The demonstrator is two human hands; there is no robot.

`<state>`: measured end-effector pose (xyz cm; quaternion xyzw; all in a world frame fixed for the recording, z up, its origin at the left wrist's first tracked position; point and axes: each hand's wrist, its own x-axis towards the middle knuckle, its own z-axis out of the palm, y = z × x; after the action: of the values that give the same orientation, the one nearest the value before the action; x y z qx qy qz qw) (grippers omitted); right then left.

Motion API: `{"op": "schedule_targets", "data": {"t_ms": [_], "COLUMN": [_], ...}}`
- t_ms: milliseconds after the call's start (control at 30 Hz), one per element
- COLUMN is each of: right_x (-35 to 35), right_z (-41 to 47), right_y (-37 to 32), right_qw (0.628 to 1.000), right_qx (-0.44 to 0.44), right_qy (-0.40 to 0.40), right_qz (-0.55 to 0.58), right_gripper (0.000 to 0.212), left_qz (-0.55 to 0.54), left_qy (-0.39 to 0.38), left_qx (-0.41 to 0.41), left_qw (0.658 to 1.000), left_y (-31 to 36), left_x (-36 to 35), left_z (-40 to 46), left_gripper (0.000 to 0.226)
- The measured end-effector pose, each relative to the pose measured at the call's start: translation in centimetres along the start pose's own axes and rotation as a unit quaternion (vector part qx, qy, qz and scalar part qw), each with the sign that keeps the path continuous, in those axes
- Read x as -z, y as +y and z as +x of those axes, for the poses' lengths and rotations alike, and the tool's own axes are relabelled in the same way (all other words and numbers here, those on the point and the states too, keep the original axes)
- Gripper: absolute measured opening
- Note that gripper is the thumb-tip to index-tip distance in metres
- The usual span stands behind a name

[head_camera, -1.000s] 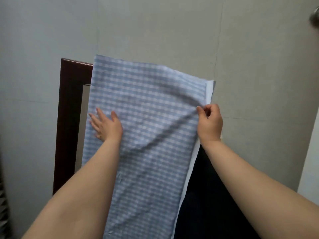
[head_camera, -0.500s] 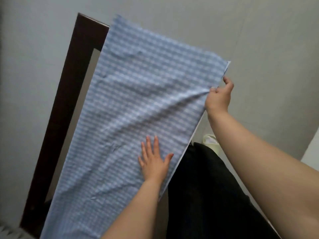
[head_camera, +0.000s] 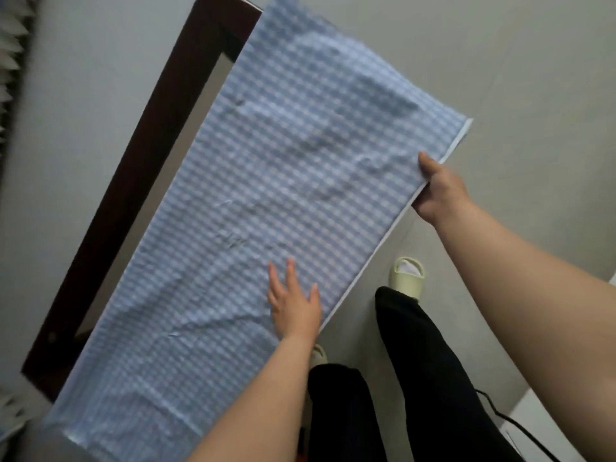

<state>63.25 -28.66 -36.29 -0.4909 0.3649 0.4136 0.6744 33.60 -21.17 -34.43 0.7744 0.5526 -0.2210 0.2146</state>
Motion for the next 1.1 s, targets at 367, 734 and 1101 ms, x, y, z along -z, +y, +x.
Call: {"op": "schedule_targets", "data": {"t_ms": [367, 734, 1101], "right_x": [-8.1, -8.2, 0.0], "right_z": [-11.3, -26.8, -24.2], "right_y": [5.5, 38.1, 49.0], "right_qw": [0.849, 0.456, 0.297], "right_qx": [0.35, 0.403, 0.49], "right_qy": [-0.069, -0.337, -0.331], "right_qz": [-0.389, -0.718, -0.75], "right_gripper": [0.029, 0.028, 0.025], "left_qz": [-0.441, -0.767, -0.679], "left_qy": [-0.079, -0.19, -0.24], "left_qx": [0.178, 0.164, 0.171], "left_qw": [0.876, 0.59, 0.672], "left_y": [-13.7, -39.5, -44.1], "left_x": [4.7, 12.0, 5.8], "left_z": [0.5, -2.2, -3.8], "left_gripper": [0.047, 0.081, 0.079]}}
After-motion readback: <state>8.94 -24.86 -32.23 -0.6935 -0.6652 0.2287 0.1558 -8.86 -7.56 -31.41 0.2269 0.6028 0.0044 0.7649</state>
